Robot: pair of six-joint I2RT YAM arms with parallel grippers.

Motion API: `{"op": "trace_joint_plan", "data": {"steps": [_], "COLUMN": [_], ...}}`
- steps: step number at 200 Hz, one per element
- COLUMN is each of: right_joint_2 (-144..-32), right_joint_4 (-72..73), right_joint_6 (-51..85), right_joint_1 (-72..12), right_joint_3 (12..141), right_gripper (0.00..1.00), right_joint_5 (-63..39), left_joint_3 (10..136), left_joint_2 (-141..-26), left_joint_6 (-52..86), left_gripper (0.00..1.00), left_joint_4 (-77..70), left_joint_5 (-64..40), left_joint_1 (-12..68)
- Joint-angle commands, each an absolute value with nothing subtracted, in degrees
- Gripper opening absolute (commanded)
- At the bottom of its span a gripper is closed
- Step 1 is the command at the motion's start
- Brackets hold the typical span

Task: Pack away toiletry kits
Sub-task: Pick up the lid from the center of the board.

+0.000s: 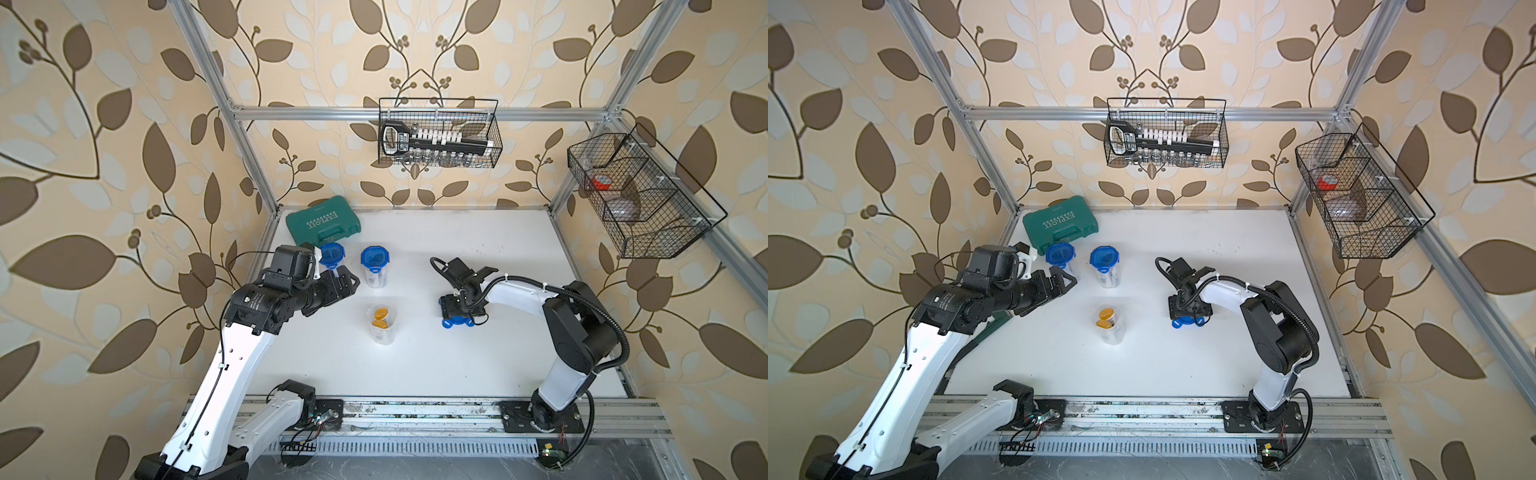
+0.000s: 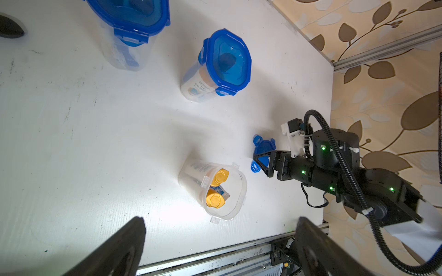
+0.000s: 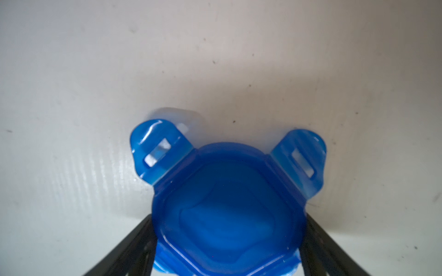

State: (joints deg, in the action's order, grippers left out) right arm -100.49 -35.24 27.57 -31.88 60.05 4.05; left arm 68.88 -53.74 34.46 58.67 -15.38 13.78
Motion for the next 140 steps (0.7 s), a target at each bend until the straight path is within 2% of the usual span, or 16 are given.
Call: {"op": "trace_joint_plan", "data": {"steps": [1,61,113,140], "right_joint_2": [-98.06,-94.73,-90.55,-85.9], "right_joint_4": [-34.31,-36.56,-37.43,-42.73], "right_joint_6": [25.61,23.46,22.72,19.46], "right_joint_1": [-32.26,-32.4,-33.12,-35.51], "right_joint_3": [58.43,58.98,60.77,65.74], "right_gripper": [0.49,0.43,0.43,0.44], "right_joint_5": [1.47,3.12,1.76,0.61], "left_joint_3": [68.12,68.11,68.31,67.08], "left_joint_2": [-53.09,-53.78,-54.25,-53.85], "left_joint_6": [32.77,32.43,32.6,32.85], "left_gripper": [0.99,0.99,0.99,0.99], "left_joint_4": [59.24,59.06,59.58,60.44], "left_joint_5": [-13.6,-13.56,-13.79,-13.09], "left_joint_1": [13.36,13.4,13.38,13.36]}}
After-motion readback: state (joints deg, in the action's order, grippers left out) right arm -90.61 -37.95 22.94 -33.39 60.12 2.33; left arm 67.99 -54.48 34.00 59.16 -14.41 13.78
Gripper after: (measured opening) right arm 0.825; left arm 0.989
